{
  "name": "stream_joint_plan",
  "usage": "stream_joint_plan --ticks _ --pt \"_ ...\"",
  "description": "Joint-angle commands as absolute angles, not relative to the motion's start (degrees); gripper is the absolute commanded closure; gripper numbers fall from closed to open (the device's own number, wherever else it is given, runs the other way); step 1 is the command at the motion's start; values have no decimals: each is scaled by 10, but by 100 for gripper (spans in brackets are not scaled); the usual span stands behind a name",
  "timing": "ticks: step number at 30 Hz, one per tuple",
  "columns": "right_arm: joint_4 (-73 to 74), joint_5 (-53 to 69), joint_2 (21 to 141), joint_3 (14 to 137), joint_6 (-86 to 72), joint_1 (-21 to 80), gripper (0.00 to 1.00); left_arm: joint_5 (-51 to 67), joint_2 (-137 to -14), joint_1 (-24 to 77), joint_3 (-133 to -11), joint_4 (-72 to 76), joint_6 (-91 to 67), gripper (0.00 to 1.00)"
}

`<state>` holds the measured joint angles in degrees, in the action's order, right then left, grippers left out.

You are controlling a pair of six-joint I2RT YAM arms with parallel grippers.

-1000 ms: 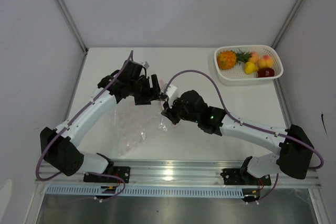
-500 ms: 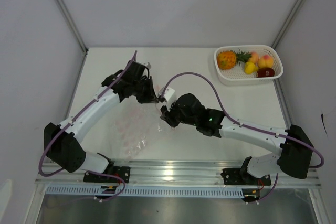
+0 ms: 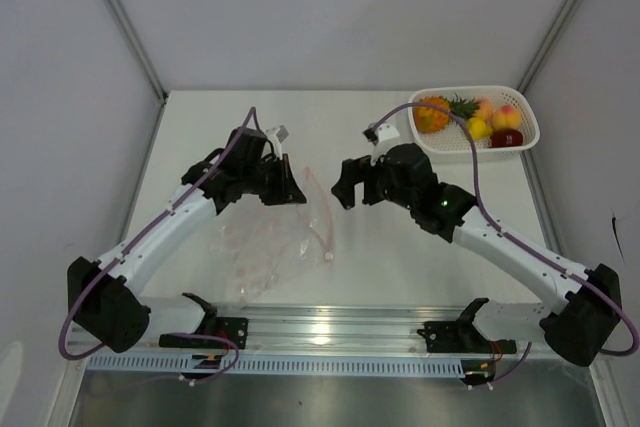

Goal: Place the food in the zip-top bag and seal the zipper
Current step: Pick up the zipper food storage bag at the center of the board, then open the zipper of the food storage bag at the center of the board.

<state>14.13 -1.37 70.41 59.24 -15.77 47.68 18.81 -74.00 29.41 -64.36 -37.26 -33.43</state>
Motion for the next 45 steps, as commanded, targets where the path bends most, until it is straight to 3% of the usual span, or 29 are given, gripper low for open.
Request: stream_joint_plan --ticks 1,19,24,25,28,31,37,45 --pt "181 32 693 631 -206 418 0 232 -701 297 -638 -332 -314 100" --pt "108 200 753 606 -277 417 1 269 -681 297 -653 -288 -336 99" --pt "80 227 787 592 -291 417 20 290 -686 297 -664 -279 -347 99" --pt "79 221 793 592 -291 416 42 299 -685 297 -669 -279 -348 99" --pt "101 162 802 594 -283 414 82 299 -673 297 -671 -290 -345 99" --pt "140 114 800 606 -271 404 94 293 -655 297 -668 -302 -339 99" --pt "235 4 789 635 -208 347 98 257 -618 294 -666 -330 -327 99" --pt "217 92 773 612 -200 306 96 275 -627 287 -663 -302 -342 99"
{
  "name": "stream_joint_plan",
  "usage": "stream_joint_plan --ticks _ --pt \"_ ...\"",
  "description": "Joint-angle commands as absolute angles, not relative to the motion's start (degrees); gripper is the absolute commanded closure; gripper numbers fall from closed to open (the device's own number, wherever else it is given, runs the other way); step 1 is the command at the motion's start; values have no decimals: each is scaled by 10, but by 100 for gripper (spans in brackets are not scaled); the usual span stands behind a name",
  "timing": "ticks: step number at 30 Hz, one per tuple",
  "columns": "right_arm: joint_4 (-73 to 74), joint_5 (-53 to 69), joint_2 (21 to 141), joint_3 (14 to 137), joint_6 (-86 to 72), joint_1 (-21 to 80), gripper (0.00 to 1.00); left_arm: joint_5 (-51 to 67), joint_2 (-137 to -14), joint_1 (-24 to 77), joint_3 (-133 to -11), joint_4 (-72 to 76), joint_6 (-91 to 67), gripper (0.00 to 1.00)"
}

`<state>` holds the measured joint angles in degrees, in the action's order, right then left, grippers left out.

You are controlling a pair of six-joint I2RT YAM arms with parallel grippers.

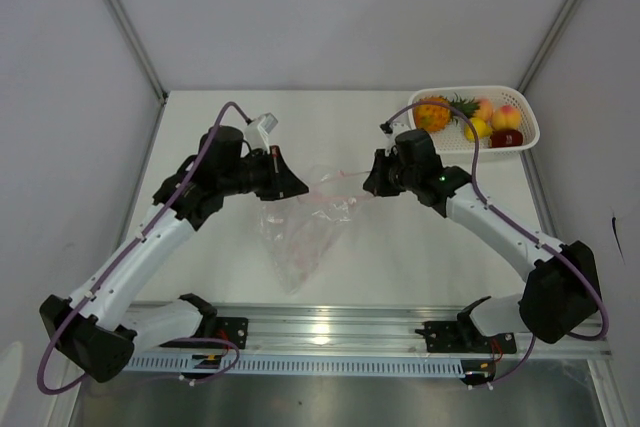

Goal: Place the food in the zip-top bag and seal the zipper
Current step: Open the zipper of the food storage bag at the center of the board.

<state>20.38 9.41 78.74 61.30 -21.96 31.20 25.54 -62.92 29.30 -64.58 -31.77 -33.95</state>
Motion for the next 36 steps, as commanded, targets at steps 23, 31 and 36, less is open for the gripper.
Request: stream_joint_plan --ticks 23,31,36 --pt "268 0 650 758 -192 250 1 259 -728 280 -712 -250 -351 99" --pt "242 19 809 879 -183 94 1 266 -729 280 -715 -251 -337 99" --pt "218 22 949 956 -184 48 1 289 -729 280 -711 -248 -340 99"
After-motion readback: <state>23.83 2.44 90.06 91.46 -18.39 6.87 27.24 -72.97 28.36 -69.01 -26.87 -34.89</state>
